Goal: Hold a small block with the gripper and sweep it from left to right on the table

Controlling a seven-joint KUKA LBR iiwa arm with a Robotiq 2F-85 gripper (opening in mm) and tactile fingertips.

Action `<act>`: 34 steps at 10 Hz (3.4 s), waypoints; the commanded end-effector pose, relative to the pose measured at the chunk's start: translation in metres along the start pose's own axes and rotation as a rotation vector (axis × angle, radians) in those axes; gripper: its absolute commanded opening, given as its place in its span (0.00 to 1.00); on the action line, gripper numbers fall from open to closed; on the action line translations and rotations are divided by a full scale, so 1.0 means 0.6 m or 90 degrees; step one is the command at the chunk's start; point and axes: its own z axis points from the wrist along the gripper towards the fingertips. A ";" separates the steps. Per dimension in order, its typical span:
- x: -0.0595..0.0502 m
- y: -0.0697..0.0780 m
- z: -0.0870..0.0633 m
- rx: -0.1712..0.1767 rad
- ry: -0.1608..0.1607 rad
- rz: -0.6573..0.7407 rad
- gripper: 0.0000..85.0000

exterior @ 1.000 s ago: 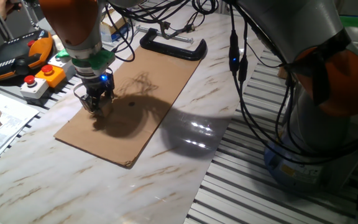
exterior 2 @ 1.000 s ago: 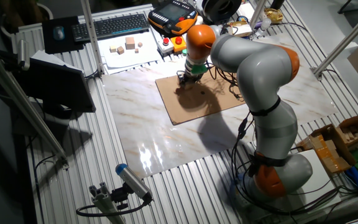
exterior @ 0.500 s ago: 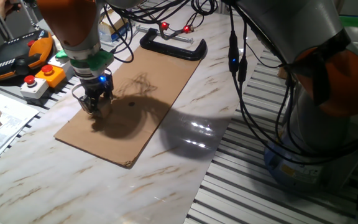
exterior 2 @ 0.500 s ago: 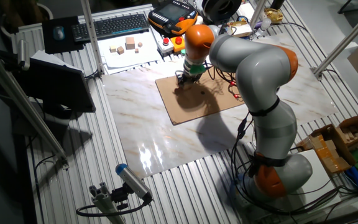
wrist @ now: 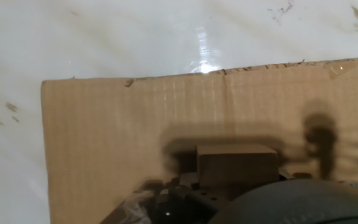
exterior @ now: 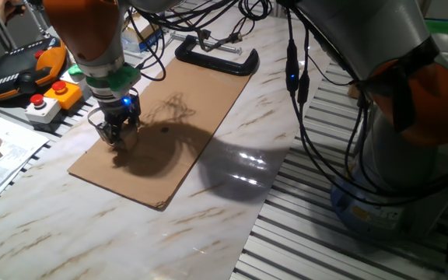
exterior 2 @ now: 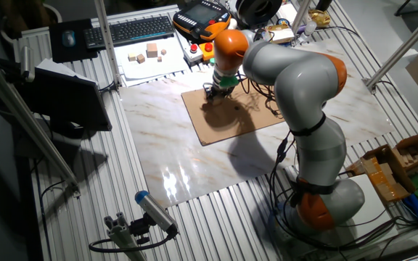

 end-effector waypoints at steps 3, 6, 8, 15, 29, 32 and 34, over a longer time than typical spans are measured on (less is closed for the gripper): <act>0.002 0.009 0.000 0.001 0.000 0.002 0.01; 0.003 0.016 -0.001 0.004 0.000 0.004 0.01; 0.004 0.019 -0.001 0.004 -0.001 0.004 0.01; 0.008 0.038 -0.004 0.006 0.000 0.008 0.01; 0.012 0.067 0.000 0.006 0.001 0.023 0.01; 0.012 0.076 0.001 0.006 0.001 0.027 0.01; 0.013 0.082 0.000 0.008 0.000 0.029 0.01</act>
